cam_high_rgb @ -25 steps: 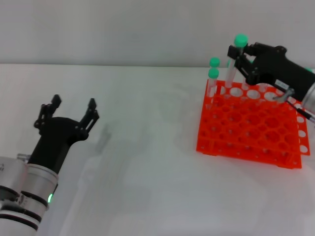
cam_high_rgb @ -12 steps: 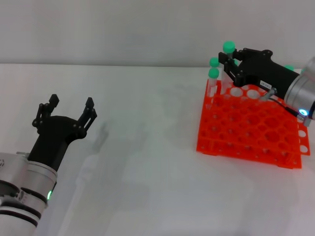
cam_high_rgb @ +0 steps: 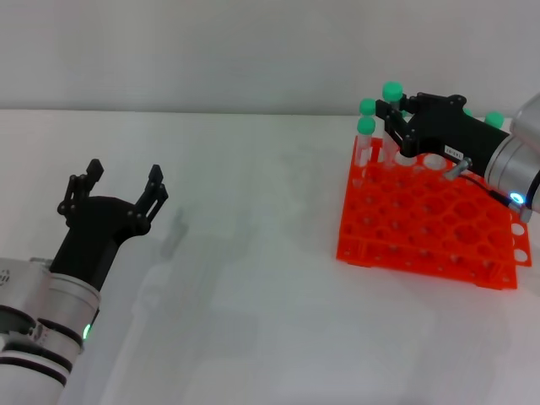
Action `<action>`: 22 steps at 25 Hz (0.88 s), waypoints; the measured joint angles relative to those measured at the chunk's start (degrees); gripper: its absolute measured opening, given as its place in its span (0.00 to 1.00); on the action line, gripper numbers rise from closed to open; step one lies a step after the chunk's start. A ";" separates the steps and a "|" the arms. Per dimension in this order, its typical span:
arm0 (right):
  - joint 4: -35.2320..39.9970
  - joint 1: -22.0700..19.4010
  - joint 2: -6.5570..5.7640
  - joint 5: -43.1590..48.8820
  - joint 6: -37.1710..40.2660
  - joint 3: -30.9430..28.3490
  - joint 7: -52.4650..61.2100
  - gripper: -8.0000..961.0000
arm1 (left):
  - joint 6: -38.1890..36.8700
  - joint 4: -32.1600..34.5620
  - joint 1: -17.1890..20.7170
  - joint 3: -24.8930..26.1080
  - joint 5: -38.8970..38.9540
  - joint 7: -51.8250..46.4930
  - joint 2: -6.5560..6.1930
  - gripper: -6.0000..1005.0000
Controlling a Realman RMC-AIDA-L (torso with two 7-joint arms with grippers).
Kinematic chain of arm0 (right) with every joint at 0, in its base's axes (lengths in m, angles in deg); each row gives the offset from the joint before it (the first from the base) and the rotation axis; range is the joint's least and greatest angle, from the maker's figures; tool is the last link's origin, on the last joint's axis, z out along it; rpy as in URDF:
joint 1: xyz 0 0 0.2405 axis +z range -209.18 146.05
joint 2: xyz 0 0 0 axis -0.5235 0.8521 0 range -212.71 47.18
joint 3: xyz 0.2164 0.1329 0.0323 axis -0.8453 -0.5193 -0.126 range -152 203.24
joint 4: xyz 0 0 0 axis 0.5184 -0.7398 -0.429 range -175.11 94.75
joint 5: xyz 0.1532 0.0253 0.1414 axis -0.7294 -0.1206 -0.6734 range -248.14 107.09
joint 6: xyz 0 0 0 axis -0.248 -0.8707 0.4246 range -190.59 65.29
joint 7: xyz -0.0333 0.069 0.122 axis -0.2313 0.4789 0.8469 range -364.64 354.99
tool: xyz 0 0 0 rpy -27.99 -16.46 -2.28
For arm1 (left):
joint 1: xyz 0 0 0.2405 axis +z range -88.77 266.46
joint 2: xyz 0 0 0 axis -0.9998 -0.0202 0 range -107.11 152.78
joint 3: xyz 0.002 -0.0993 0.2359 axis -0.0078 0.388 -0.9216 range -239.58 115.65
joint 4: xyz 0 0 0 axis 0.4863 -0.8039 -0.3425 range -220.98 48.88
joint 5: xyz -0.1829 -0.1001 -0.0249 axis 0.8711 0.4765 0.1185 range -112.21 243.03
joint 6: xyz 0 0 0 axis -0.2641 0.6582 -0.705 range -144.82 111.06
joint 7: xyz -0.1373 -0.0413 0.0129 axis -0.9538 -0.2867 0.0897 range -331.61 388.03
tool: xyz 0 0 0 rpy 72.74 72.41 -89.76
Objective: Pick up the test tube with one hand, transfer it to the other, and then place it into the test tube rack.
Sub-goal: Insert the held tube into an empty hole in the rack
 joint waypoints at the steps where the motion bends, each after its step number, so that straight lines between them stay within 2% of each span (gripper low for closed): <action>1: -0.08 -0.10 0.00 -0.02 -0.12 0.00 -0.14 0.23 | 0.00 0.00 -0.10 -0.01 -0.01 0.00 0.00 0.87; 10: -3.46 0.60 0.00 -3.98 -0.11 0.19 -3.14 0.24 | 0.00 0.00 -0.37 -0.13 -0.02 -0.60 0.00 0.86; 22: -4.39 0.02 0.00 -4.32 0.22 0.35 -3.19 0.24 | -0.01 0.00 -0.37 -0.36 -0.02 -1.54 0.00 0.86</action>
